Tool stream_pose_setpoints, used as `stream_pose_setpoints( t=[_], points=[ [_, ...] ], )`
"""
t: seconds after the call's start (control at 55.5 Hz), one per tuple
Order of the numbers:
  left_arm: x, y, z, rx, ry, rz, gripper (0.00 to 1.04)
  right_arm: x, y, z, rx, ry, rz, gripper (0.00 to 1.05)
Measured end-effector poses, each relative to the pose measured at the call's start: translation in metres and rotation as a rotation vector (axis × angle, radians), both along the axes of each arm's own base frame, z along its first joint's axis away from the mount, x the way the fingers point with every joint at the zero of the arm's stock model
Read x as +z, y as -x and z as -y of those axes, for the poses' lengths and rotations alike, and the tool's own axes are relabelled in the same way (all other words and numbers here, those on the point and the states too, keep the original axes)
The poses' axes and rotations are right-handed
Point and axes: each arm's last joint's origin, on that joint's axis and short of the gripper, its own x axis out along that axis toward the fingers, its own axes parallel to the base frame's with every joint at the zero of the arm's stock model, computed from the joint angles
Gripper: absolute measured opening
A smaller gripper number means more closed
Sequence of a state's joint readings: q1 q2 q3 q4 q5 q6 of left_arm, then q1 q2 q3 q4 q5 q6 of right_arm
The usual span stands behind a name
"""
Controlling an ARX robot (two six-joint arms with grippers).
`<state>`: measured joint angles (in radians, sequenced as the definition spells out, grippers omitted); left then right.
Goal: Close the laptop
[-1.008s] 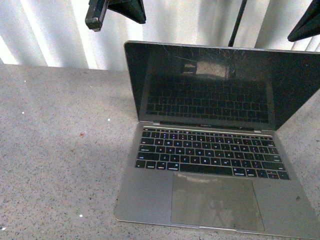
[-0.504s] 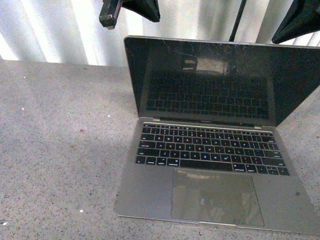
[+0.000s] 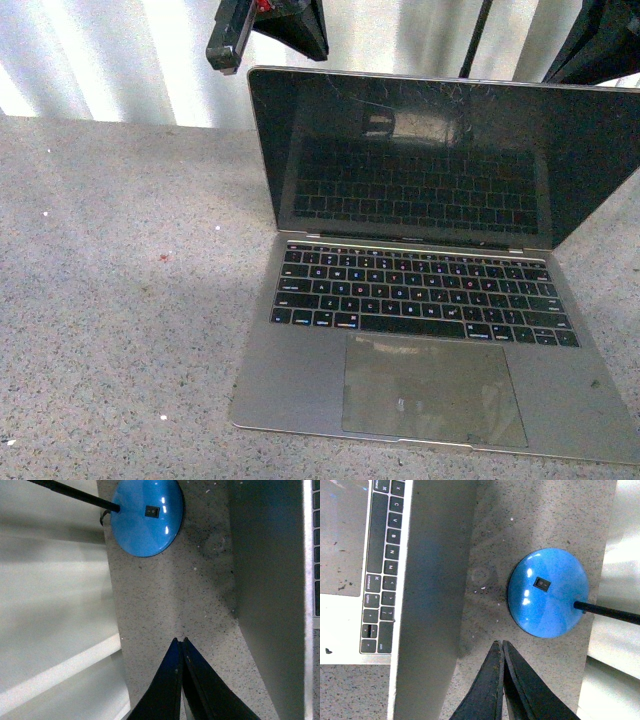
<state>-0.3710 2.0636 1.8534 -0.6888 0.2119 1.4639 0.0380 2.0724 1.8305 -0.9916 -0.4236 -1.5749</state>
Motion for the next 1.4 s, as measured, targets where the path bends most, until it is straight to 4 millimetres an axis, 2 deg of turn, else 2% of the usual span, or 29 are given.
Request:
stream_pose_setpoints(
  t=[0.324,0.954,1.134,1.404],
  points=[
    [-0.014,0.005,0.009,-0.032,-0.002,-0.037,0.04,-0.015,0.007,0.0,-0.002,0.012,-0.071,0.03],
    [-0.025,0.019,0.018,-0.077,0.001,-0.107,0.04,-0.018,0.011,0.0,-0.008,0.018,-0.119,0.03],
    [-0.025,0.028,0.021,-0.096,0.004,-0.117,0.04,-0.029,0.017,0.001,-0.01,0.026,-0.162,0.03],
    [-0.032,0.036,0.025,-0.106,0.017,-0.134,0.04,-0.036,0.029,-0.002,-0.004,0.027,-0.181,0.03]
  ],
)
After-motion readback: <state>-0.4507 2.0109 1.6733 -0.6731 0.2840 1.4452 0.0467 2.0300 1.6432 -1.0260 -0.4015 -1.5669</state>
